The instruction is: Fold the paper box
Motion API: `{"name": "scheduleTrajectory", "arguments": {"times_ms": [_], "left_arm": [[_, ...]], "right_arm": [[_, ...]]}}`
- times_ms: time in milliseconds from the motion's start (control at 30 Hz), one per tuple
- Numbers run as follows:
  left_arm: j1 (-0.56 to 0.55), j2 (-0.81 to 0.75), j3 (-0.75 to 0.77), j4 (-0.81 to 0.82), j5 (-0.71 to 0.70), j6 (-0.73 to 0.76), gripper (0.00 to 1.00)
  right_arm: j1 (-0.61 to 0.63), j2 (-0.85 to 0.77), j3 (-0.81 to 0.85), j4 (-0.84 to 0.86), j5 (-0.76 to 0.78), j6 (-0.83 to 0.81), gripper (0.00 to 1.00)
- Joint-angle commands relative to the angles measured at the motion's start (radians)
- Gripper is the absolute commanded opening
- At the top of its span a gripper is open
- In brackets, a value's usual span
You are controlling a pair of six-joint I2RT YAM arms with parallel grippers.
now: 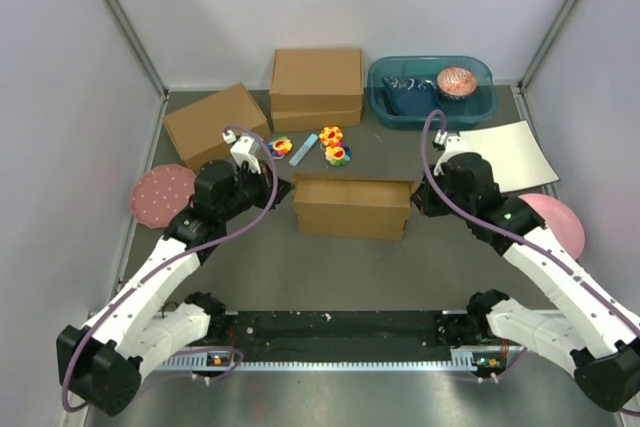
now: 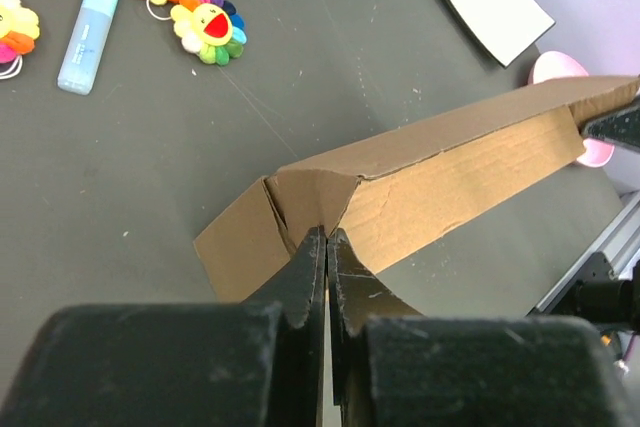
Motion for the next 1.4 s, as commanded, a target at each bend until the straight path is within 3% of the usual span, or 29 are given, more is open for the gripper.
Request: {"name": "scheduleTrajectory", "arguments": {"times_ms": [0, 333, 533, 567, 667, 967, 1133, 1367], "left_arm": [[-0.017, -0.062, -0.056, 0.006, 0.018, 0.087, 0.0], [-0.027, -0.097, -0.162, 0.063, -0.011, 0.127, 0.0], [-0.094, -0.111, -0.181, 0.054, -0.157, 0.129, 0.0], [-0.105, -0.111, -0.185, 0.054, -0.177, 0.112, 0.0], [-0.146, -0.11, -0.198, 0.063, -0.229, 0.098, 0.0], [-0.195, -0.093, -0.194, 0.069, -0.266, 0.095, 0.0], [-0.195, -0.087, -0.186, 0.065, -0.272, 0.101, 0.0], [-0.195, -0.08, -0.191, 0.063, -0.261, 0.098, 0.0]], "right_arm": [[0.025, 0.0, -0.024, -0.034, -0.038, 0.0, 0.0], [0.027, -0.006, -0.062, -0.034, -0.035, 0.0, 0.0], [0.025, -0.021, -0.055, -0.029, -0.035, 0.003, 0.0], [0.028, -0.024, -0.05, -0.028, -0.035, 0.005, 0.02], [0.027, -0.024, -0.024, -0.025, -0.014, 0.008, 0.2], [0.028, -0.072, 0.034, 0.005, 0.066, -0.009, 0.38], [0.025, -0.073, 0.047, 0.014, 0.1, -0.015, 0.39], [0.027, -0.075, 0.034, 0.066, 0.12, -0.024, 0.27]]}}
